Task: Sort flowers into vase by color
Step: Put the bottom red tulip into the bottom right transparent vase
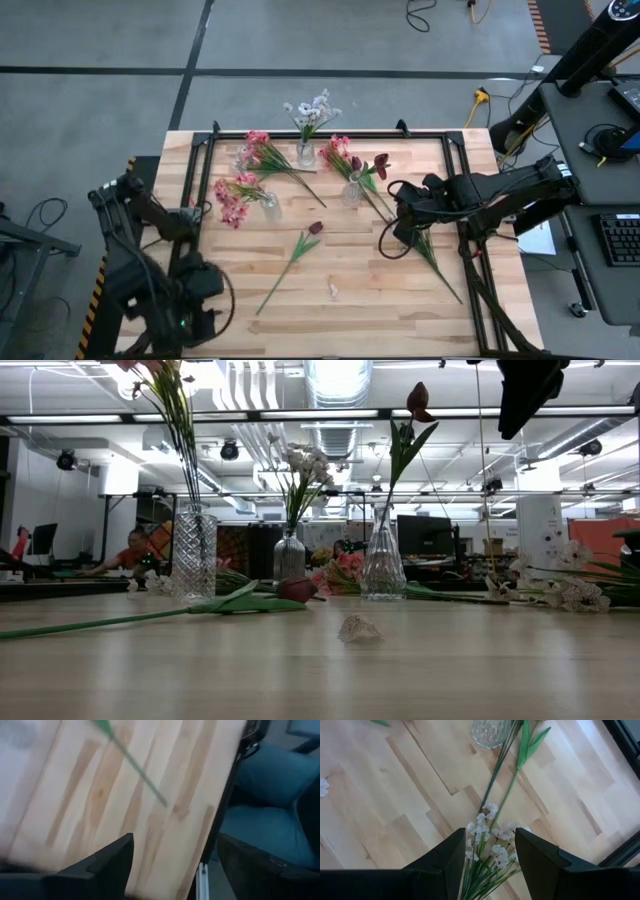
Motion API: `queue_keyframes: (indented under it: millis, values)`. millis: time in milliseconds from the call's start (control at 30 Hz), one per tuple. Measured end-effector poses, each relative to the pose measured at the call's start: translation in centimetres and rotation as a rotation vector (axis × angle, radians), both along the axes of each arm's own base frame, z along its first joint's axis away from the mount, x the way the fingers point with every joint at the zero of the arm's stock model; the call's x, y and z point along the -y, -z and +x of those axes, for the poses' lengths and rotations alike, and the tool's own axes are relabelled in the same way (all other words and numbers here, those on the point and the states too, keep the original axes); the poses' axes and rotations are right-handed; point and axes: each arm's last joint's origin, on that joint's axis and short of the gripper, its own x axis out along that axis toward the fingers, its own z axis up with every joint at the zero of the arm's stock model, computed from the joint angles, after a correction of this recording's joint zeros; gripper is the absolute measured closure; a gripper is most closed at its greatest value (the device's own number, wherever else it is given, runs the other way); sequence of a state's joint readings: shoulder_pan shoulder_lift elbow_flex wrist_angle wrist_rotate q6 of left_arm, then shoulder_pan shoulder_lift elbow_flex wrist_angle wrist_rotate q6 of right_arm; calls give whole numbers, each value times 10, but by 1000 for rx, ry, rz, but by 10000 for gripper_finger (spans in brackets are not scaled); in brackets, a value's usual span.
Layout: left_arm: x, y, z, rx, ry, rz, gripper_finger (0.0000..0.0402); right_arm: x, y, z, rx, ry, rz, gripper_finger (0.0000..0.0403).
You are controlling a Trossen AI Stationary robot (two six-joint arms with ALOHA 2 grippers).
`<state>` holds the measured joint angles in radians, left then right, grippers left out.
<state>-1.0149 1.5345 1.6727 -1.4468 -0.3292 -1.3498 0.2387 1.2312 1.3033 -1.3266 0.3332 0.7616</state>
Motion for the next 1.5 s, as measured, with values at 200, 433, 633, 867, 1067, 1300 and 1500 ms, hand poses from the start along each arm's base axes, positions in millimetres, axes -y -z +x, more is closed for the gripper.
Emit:
queue_keyframes:
  millis: [200,433,633,867,1067,1300,1500]
  values:
    - [8,46,4,161,47,58,195,-5,0,0,11,-23,-5,238]
    - [-7,112,33,288,34,-16,270,-5,-1,2,36,-33,-30,238]
    - [-38,177,32,311,-169,-2,305,-5,-1,2,36,-41,-55,238]
    - [-49,215,38,433,-189,48,288,-5,0,2,33,-52,-68,238]
    - [-56,235,47,443,-245,189,236,-4,-1,5,62,-41,-102,238]
    - [-50,256,56,411,-224,292,193,-5,-2,7,89,-37,-103,238]
    - [-46,270,60,414,-224,327,197,-5,-2,9,105,-33,-110,238]
